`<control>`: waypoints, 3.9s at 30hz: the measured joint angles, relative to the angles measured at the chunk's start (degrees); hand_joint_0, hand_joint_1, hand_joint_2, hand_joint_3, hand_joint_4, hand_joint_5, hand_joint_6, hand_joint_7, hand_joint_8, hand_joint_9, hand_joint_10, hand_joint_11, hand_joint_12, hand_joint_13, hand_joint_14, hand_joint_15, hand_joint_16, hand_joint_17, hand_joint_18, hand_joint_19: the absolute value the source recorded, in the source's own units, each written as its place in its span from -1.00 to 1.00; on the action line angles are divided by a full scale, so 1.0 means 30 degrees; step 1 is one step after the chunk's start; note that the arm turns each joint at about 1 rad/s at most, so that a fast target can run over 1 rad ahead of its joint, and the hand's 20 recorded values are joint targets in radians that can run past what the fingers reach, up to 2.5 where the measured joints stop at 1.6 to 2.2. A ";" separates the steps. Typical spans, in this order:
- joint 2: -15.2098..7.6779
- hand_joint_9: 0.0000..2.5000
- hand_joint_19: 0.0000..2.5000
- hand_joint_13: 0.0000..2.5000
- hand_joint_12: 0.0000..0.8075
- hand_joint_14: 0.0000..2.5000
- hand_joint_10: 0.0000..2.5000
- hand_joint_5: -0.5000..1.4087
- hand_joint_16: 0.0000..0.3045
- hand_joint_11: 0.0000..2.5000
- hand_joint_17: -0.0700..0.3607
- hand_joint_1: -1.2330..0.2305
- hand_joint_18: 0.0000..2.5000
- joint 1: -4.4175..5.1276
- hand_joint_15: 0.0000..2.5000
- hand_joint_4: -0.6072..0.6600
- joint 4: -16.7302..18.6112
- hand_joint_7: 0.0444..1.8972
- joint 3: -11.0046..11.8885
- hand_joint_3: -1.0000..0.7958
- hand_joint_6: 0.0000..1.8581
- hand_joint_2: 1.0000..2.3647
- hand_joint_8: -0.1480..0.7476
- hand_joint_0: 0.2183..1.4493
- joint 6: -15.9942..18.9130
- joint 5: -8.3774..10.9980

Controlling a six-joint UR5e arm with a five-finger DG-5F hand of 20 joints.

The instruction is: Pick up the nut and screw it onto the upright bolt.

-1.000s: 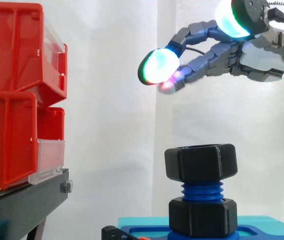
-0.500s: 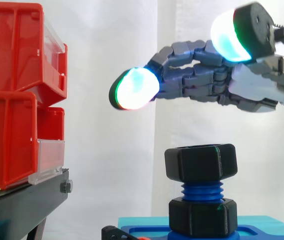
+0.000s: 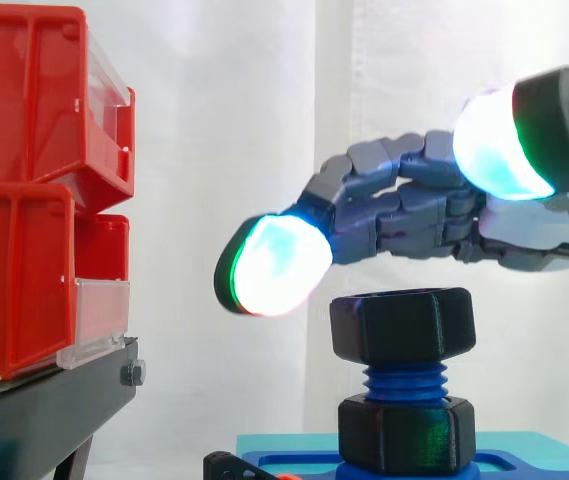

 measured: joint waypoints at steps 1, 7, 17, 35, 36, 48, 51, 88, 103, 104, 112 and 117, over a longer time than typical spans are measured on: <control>-0.0060 -0.80 -1.00 -1.00 0.00 -1.00 -1.00 -0.65 -0.59 -1.00 -0.02 0.33 -1.00 0.0021 -1.00 0.26 -0.0001 -0.29 0.0000 -0.44 -0.46 -1.00 -0.06 -0.71 0.0073 0.0070; -0.0219 -0.74 -1.00 -1.00 0.00 -1.00 -1.00 -0.63 -0.59 -1.00 -0.03 0.34 -1.00 0.0142 -1.00 0.29 0.0121 -0.19 0.0000 -0.44 -0.46 -1.00 -0.03 -0.71 0.0440 0.0376; -0.0215 -0.68 -1.00 -1.00 0.00 -1.00 -1.00 -0.59 -0.61 -1.00 -0.05 0.42 -1.00 0.0141 -1.00 0.36 -0.0121 0.04 0.0000 -0.44 -0.46 -1.00 0.00 -0.70 0.0501 0.0386; -0.0211 -0.41 -1.00 -0.80 -0.10 -1.00 -1.00 -0.52 -0.68 -1.00 -0.16 0.38 -0.93 -0.0143 -1.00 0.33 -0.1003 0.25 0.0001 -0.44 -0.46 -1.00 0.02 -0.66 0.0000 0.0261; -0.0209 -0.40 -1.00 -0.79 -0.10 -1.00 -1.00 -0.52 -0.68 -1.00 -0.17 0.38 -0.92 -0.0161 -1.00 0.31 -0.1006 0.26 0.0003 -0.44 -0.46 -1.00 0.03 -0.66 -0.0063 0.0254; -0.0207 -0.27 -1.00 -0.70 -0.17 -1.00 -1.00 -0.46 -0.72 -1.00 -0.22 0.39 -0.83 -0.0714 -1.00 0.23 -0.1736 0.47 0.0798 -0.44 -0.46 -1.00 0.02 -0.61 -0.0725 -0.0223; -0.0208 -0.23 -1.00 -0.67 -0.19 -1.00 -1.00 -0.45 -0.72 -1.00 -0.24 0.39 -0.80 -0.0877 -1.00 0.20 -0.2141 0.49 0.1028 -0.44 -0.46 -1.00 0.01 -0.60 -0.0939 -0.0374; 0.0552 0.86 -0.92 0.14 -0.56 -1.00 -0.99 -0.35 -0.89 -0.71 -0.49 0.27 -0.21 -0.1362 -0.95 0.04 -0.4299 0.46 0.1318 -0.44 -0.46 -1.00 -0.17 -0.57 -0.2306 -0.0584; 0.1386 -0.24 -0.82 -0.53 -0.06 -1.00 -1.00 -0.62 -0.67 -0.93 -0.14 0.24 -0.59 -0.1600 -0.98 0.26 -0.5431 -0.20 0.1416 -0.44 -0.46 -1.00 0.02 -0.61 -0.2716 -0.0570; 0.1449 -0.33 -0.85 -0.59 -0.06 -1.00 -1.00 -0.64 -0.67 -0.99 -0.14 0.23 -0.65 -0.1630 -1.00 0.23 -0.5434 -0.26 0.1519 -0.44 -0.46 -1.00 0.00 -0.62 -0.2701 -0.0572; 0.1576 -0.59 -0.93 -0.87 -0.02 -1.00 -1.00 -0.68 -0.63 -1.00 -0.09 0.26 -0.99 -0.1599 -1.00 0.20 -0.5058 -0.38 0.2372 -0.44 -0.46 -1.00 -0.04 -0.66 -0.2665 -0.0554; 0.1318 -0.75 -0.94 -1.00 -0.01 -1.00 -1.00 -0.68 -0.60 -1.00 -0.04 0.38 -1.00 -0.1300 -1.00 0.14 -0.4461 -0.41 0.2371 -0.44 -0.46 -1.00 -0.14 -0.69 -0.2656 -0.0435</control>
